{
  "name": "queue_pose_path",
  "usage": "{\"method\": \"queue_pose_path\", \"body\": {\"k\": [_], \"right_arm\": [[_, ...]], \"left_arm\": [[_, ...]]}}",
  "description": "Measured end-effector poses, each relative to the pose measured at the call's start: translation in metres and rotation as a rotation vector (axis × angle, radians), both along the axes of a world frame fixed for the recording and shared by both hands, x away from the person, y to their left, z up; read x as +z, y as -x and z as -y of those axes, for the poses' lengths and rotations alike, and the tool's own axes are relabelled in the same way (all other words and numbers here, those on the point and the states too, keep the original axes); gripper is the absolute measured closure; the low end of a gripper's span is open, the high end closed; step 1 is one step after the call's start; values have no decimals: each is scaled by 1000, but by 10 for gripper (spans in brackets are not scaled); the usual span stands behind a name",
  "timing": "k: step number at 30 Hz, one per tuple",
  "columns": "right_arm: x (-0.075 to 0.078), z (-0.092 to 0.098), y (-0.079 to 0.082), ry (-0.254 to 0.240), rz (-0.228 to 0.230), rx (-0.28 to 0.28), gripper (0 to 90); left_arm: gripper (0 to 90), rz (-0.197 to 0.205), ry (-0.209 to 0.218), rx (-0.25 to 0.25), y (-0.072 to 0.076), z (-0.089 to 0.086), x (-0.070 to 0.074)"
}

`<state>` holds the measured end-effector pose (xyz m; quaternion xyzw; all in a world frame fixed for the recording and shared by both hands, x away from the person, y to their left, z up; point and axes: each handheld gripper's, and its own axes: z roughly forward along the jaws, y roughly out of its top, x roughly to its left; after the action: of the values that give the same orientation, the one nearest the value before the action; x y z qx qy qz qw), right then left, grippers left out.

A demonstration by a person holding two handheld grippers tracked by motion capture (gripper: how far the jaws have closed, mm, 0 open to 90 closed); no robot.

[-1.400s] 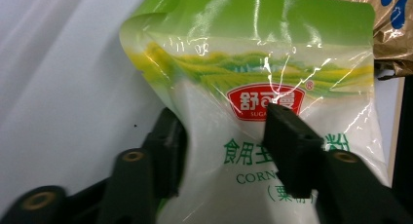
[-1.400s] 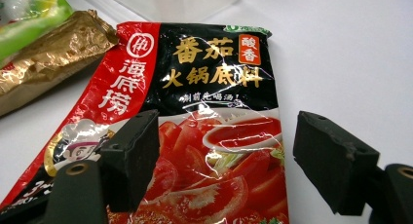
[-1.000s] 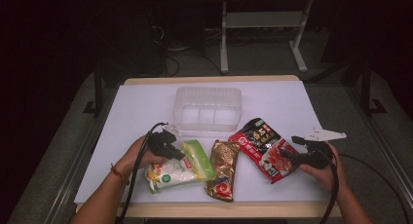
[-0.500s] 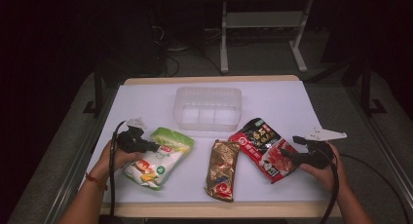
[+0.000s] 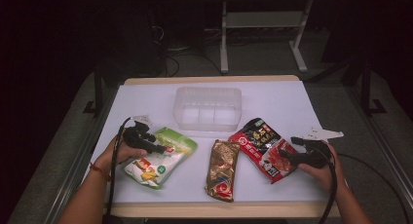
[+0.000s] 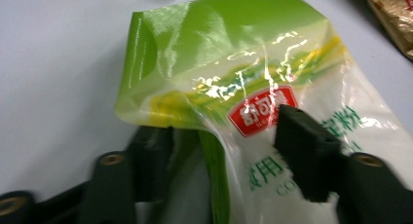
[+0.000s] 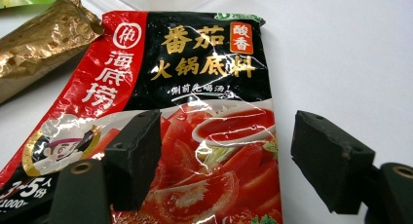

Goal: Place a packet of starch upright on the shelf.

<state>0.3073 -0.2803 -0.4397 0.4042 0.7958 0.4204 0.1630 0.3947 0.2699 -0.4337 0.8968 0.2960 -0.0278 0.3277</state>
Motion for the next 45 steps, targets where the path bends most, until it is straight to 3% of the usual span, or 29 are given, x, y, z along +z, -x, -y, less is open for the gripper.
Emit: {"method": "queue_pose_path", "body": {"k": [6,10,12,14,18,24,27,29,34,42,45], "right_arm": [[-2,1,-1,-12,-12,4,265],[-2,1,-1,-23,-15,11,269],[-1,1,-1,-25,-16,15,270],[-1,1,-1,-25,-18,19,271],[-1,1,-1,-25,-21,25,272],[-1,2,-1,-26,-23,21,274],[0,3,-1,-32,-17,18,276],[2,4,-2,-37,-12,16,275],[3,6,-3,-46,-10,7,275],[5,1,-9,-53,-4,14,275],[6,-1,-10,-53,0,20,275]], "left_arm": [[248,7,-39,-29,-3,14,0],[259,30,-71,-30,0,24,1],[358,35,-74,-48,1,25,2],[531,43,-97,-48,4,28,4],[725,45,-127,-37,6,31,6],[889,88,-43,-10,14,20,16],[892,96,31,14,20,11,24],[892,121,89,33,28,3,34],[894,196,183,102,51,-16,52],[896,317,313,205,85,-40,80],[896,349,335,220,91,-40,86]]}}
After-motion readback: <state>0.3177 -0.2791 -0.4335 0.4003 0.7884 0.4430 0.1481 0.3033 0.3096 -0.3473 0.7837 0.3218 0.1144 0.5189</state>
